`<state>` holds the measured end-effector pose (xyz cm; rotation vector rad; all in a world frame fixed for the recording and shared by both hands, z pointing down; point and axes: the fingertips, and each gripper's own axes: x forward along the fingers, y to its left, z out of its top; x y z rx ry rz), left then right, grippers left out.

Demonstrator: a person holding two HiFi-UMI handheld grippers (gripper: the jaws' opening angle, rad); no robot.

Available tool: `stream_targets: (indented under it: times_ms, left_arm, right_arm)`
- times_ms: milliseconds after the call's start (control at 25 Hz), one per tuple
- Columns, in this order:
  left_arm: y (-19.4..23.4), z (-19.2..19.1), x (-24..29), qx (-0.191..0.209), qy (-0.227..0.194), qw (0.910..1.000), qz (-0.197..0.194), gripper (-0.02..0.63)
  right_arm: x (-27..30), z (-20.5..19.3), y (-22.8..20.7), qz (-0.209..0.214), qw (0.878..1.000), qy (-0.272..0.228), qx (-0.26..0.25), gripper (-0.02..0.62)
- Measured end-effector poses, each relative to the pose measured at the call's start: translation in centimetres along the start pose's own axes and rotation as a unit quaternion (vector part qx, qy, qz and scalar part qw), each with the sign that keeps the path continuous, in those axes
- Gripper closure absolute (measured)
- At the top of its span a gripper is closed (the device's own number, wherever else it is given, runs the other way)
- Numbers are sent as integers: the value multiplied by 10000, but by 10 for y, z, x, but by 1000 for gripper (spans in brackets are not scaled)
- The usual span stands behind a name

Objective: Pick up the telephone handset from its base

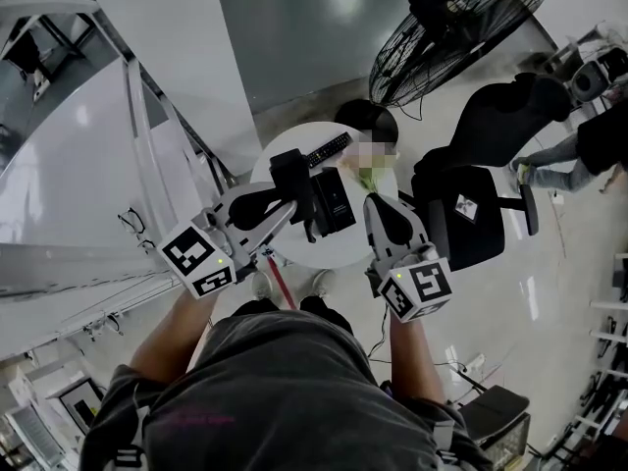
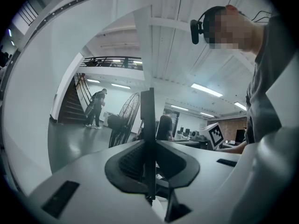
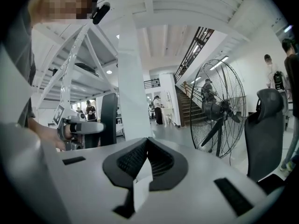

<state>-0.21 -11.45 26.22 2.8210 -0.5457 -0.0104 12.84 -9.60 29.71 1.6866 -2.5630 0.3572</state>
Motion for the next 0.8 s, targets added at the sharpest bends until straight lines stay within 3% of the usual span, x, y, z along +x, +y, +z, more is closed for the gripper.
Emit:
stream_targets:
  times_ms: [800]
  left_arm:
    - [5,-7,-1,-67,62,10000,-31,529]
  right_arm:
    - [-2,-5,-10,-88,9999,47,-77,577]
